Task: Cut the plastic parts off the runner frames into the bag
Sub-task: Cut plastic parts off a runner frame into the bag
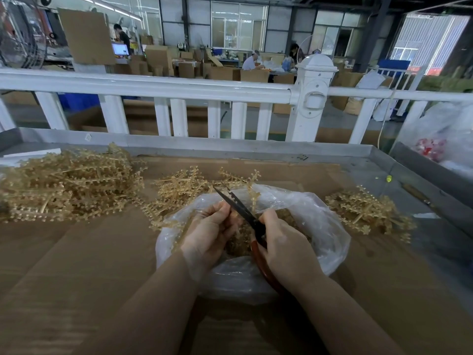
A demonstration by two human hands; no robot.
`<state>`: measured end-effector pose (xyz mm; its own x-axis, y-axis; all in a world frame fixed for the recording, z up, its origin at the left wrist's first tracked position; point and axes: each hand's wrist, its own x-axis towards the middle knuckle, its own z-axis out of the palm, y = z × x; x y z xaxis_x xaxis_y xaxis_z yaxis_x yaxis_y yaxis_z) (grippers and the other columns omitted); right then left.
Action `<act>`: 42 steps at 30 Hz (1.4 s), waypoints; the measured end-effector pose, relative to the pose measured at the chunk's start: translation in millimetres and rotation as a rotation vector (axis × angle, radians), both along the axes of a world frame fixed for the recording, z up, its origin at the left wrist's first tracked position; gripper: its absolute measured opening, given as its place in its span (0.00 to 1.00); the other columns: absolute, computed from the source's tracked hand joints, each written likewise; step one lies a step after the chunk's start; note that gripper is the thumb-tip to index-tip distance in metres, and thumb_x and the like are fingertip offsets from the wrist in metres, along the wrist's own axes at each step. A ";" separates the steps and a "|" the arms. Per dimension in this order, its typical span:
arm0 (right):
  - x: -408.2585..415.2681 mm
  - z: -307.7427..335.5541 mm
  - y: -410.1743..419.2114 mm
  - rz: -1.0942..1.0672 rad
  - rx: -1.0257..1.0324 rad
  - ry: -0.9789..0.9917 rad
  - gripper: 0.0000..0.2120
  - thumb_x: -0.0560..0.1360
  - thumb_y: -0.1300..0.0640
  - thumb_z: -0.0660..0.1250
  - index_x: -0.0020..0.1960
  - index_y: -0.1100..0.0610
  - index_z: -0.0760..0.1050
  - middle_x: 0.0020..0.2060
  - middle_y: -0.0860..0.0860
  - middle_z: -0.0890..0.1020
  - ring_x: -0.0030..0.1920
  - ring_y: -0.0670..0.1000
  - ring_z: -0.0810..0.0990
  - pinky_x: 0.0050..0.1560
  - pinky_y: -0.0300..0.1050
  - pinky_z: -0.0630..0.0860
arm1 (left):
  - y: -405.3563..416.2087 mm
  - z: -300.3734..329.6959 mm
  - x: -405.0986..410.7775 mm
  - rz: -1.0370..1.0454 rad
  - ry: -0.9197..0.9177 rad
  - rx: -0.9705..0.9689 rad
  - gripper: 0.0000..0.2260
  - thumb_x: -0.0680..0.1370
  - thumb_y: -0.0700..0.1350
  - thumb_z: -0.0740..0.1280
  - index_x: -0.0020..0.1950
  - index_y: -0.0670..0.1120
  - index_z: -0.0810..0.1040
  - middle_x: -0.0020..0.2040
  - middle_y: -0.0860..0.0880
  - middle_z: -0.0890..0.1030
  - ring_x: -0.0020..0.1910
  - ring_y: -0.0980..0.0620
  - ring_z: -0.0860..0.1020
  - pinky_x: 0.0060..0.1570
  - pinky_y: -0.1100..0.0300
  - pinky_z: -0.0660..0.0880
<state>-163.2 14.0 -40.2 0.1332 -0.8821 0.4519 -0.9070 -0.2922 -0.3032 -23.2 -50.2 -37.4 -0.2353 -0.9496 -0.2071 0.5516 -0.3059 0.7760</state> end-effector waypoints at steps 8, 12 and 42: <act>0.4 0.1 -1.9 -0.012 0.001 0.041 0.09 0.78 0.53 0.59 0.54 0.57 0.66 0.38 0.50 0.76 0.37 0.50 0.76 0.36 0.38 0.70 | 1.4 1.6 0.0 0.007 -0.002 0.021 0.06 0.80 0.37 0.61 0.45 0.42 0.76 0.29 0.49 0.80 0.27 0.56 0.79 0.25 0.66 0.74; 0.3 0.2 -0.1 -0.006 -0.006 0.013 0.07 0.77 0.54 0.61 0.51 0.55 0.64 0.38 0.50 0.75 0.37 0.50 0.76 0.36 0.38 0.69 | 2.0 -0.4 2.5 0.014 -0.023 0.003 0.07 0.79 0.40 0.62 0.43 0.43 0.77 0.28 0.50 0.78 0.29 0.54 0.76 0.27 0.65 0.75; 6.1 -3.0 -5.8 -0.040 -0.016 0.069 0.10 0.80 0.55 0.55 0.58 0.59 0.66 0.39 0.52 0.77 0.38 0.51 0.77 0.35 0.37 0.67 | -1.2 -1.8 -0.8 0.002 -0.038 0.047 0.08 0.79 0.39 0.63 0.40 0.44 0.75 0.28 0.50 0.78 0.24 0.55 0.76 0.24 0.65 0.73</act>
